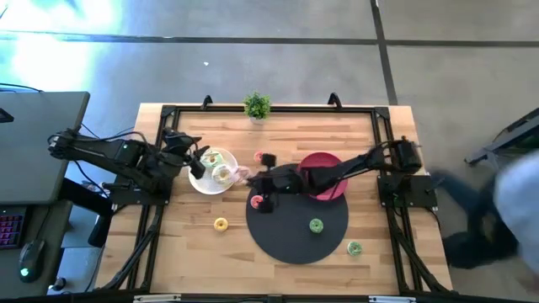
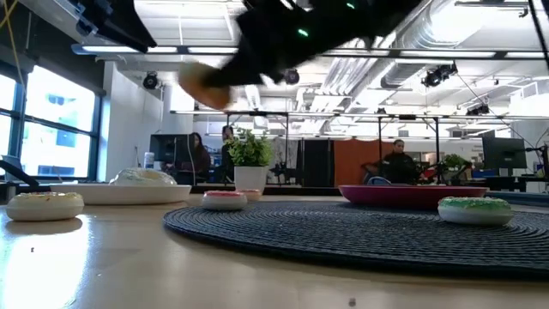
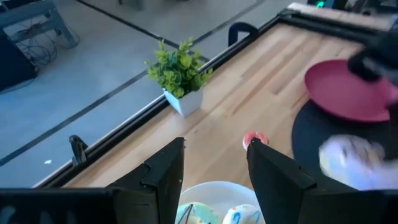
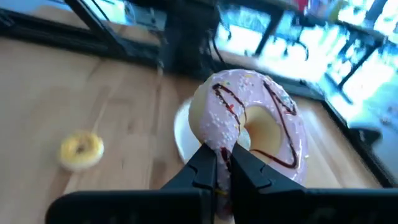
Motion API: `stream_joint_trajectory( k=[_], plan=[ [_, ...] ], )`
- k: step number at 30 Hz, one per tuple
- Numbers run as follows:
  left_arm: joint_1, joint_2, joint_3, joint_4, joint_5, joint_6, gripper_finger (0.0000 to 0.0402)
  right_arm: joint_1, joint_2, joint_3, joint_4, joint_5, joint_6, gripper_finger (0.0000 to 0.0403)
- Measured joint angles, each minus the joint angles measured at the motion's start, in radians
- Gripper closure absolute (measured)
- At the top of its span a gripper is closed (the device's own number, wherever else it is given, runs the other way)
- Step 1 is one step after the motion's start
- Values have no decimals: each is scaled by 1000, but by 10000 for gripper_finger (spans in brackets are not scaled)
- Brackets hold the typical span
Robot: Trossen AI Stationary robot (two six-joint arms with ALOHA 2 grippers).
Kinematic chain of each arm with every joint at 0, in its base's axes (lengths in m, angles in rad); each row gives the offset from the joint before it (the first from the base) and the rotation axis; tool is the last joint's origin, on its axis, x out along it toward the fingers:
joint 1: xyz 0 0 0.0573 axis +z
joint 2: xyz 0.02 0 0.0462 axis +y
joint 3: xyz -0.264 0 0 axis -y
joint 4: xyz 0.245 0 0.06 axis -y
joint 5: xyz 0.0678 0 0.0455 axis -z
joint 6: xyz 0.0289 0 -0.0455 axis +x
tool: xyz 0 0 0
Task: Pick & Place donuts
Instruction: Put the pink donut onto the white plate
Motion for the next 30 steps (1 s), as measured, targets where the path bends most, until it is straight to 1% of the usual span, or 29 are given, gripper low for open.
stream_joint_trajectory(
  k=[5, 8, 11, 14, 18, 21, 24, 27, 30],
  plan=[
    [0, -30, 0, 2, 4, 0, 234, 12, 201, 208, -11, 2, -70, 387],
    [0, -42, 0, 1, 3, 0, 234, 8, 324, 359, -45, 1, -93, 387],
    [0, -46, 0, 1, 2, 1, 234, -6, 426, 517, -125, 3, -117, 386],
    [0, -45, 0, 1, -18, 22, 234, -22, 514, 660, -241, 10, -148, 386],
    [0, -46, 0, 0, -37, 42, 234, -38, 586, 819, -388, 36, -212, 385],
    [0, -45, 0, 0, -24, 49, 234, -50, 616, 881, -445, 18, -219, 385],
    [0, -45, 0, -6, 16, 49, 234, -62, 620, 874, -455, -35, -208, 385],
    [0, -45, 0, -10, 39, 49, 234, -70, 620, 869, -446, -44, -207, 383],
    [0, -45, 0, -10, 51, 49, 234, -76, 620, 869, -459, -54, -206, 371]
  ],
)
